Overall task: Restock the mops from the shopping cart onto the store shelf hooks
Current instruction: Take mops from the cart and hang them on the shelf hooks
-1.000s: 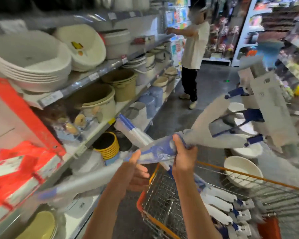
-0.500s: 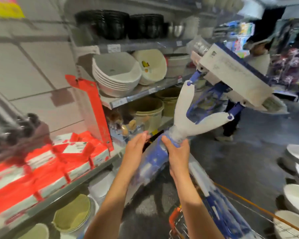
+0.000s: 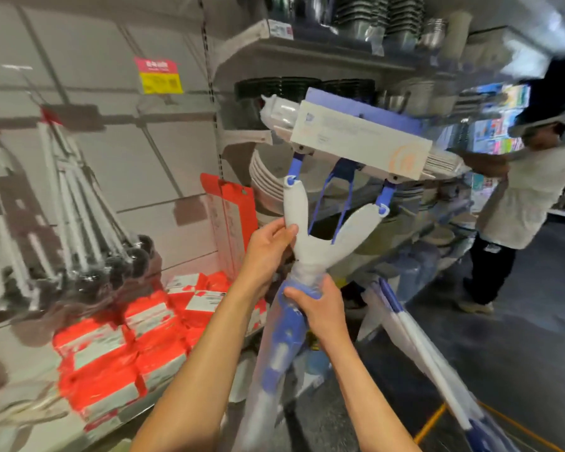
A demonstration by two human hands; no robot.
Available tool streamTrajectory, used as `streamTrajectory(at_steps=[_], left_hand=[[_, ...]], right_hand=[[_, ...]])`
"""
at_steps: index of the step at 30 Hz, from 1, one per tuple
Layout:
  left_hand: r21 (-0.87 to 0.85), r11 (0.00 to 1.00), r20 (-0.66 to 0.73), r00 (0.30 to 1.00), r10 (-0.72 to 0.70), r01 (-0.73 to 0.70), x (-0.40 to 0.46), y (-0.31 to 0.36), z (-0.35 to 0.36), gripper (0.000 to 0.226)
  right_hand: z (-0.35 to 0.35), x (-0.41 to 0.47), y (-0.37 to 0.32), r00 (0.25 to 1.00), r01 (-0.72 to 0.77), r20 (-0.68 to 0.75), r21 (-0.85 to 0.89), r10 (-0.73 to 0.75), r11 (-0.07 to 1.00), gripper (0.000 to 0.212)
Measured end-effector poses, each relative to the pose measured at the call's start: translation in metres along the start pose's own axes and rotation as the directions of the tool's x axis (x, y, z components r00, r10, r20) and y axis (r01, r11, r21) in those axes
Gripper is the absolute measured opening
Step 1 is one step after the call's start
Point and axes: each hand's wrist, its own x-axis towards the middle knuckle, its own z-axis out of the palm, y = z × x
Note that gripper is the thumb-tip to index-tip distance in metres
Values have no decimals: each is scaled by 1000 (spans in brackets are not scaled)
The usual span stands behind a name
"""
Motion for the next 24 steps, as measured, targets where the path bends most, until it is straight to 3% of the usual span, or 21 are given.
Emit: streamTrajectory(at_steps=[5,7,12,18,24], left_hand=[[9,1000,-89,996,13,-13,4,19,-41,18],[-14,1000,-116,993,15,-16,3,25,-53,6],[-104,994,-189,982,22,-42,4,37,-80,12],[-179,981,-273,962,20,-71,9,46,-106,14],[-211,976,-281,960,0,-61,19,55,-110,15]], right_hand=[[36,3,-15,994,32,103,-11,-31,999,43],[46,5,-18,988,54,144,-24,-50,998,47],[60,13,-38,967,104,241,-75,-83,992,44],[70,44,-79,991,108,64,161,-120,981,38],[78,79,-127,995,86,25,269,-96,959,22]])
